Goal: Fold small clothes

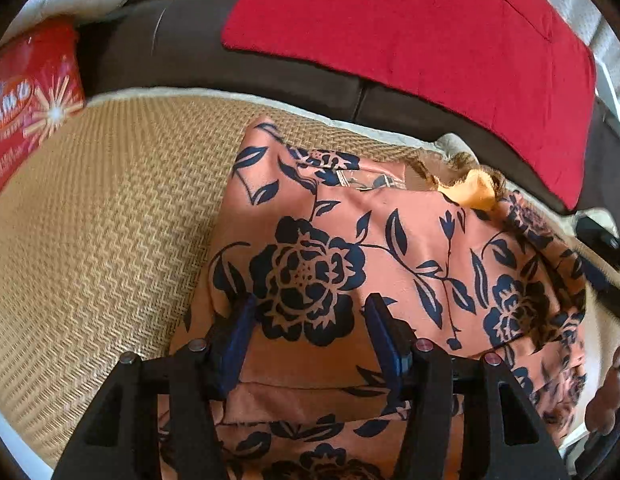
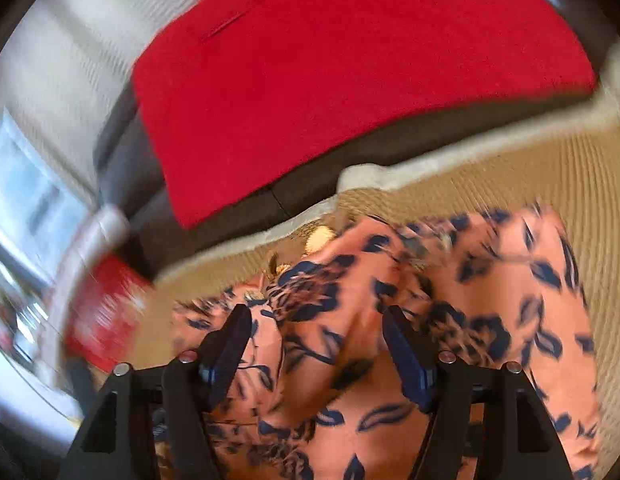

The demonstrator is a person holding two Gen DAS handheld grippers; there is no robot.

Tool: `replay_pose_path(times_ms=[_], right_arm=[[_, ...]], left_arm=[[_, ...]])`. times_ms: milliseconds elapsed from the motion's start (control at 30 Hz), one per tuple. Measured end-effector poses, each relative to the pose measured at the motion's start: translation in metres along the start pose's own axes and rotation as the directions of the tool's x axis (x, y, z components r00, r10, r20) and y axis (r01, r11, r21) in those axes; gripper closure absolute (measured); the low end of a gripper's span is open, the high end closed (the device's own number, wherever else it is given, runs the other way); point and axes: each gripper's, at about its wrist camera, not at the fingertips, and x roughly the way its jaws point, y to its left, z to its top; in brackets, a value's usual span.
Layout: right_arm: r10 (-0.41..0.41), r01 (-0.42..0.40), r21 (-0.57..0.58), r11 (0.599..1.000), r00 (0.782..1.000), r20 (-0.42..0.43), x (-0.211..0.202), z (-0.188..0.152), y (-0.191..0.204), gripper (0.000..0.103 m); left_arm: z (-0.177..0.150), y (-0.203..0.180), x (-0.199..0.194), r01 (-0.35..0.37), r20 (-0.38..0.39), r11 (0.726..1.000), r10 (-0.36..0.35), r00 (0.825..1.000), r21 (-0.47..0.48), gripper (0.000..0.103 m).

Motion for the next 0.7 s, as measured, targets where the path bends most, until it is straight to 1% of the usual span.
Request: replay_pose_path(times_ms=[33,100,133,200,300,333,400,467,500,567,600,700], right_arm=[[-0.042,0.042,-0.061,0.997,0.999,0.001,0.007,-0.001,0.014,0.031],[-0.115,0.113,-0.144,0.983,0.993,-0.003,0.024,-0.004,0.036,0.031],[-0.151,0.148,-0.168,0.975,0.988,-0.006,0.030,-0.005,0.041,0.031],[-0.246,0.239,-0.210,0.948,0.969,-0.010,0.045,-0.007,0.047,0.031],[-0.336,0.323,-0.226,0.919,0.941,-0.023,0.060,-0.010,0.038,0.031],[-0.345,0.332,-0.198,0.922,0.938,-0.038,0.064,-0.009,0.029,0.032],[-0.297,0.289,-0.114,0.950,0.953,-0.058,0.060,-0.008,0.014,0.060],[-0.231,0.229,-0.036,0.973,0.972,-0.054,0.047,-0.002,0.001,0.068],[-0.204,0.205,0.015,0.979,0.978,-0.040,0.037,0.001,-0.008,0.074],[-0.204,0.206,0.076,0.976,0.979,-0.027,0.024,0.003,-0.020,0.080],[-0.202,0.204,0.114,0.972,0.979,-0.028,0.017,0.004,-0.031,0.081],[-0.165,0.178,0.267,0.947,0.984,-0.070,-0.002,-0.005,-0.077,0.082]], left_arm=[[-0.001,-0.004,0.002,-0.019,0.000,1.000,0.019,1.000,0.025,0.046],[-0.003,-0.013,0.012,-0.057,0.005,0.995,0.056,0.998,0.076,0.046],[-0.002,-0.019,0.017,-0.071,0.007,0.993,0.070,0.998,0.097,0.046],[-0.002,-0.029,0.026,-0.090,0.013,0.988,0.089,0.996,0.129,0.046],[-0.003,-0.036,0.034,-0.086,0.016,0.986,0.085,0.996,0.145,0.046],[-0.004,-0.035,0.034,-0.080,0.016,0.986,0.079,0.997,0.144,0.046],[-0.011,-0.028,0.019,-0.060,0.013,0.989,0.059,0.998,0.132,0.046],[-0.009,-0.023,0.017,-0.036,0.007,0.994,0.035,0.999,0.106,0.046],[-0.008,-0.019,0.017,-0.027,0.006,0.995,0.027,1.000,0.096,0.046],[-0.006,-0.009,0.010,-0.013,0.002,0.997,0.013,1.000,0.082,0.046],[-0.006,-0.007,0.008,-0.011,0.000,0.997,0.011,1.000,0.078,0.046],[-0.007,-0.006,0.005,-0.006,-0.001,0.997,0.006,1.000,0.083,0.046]])
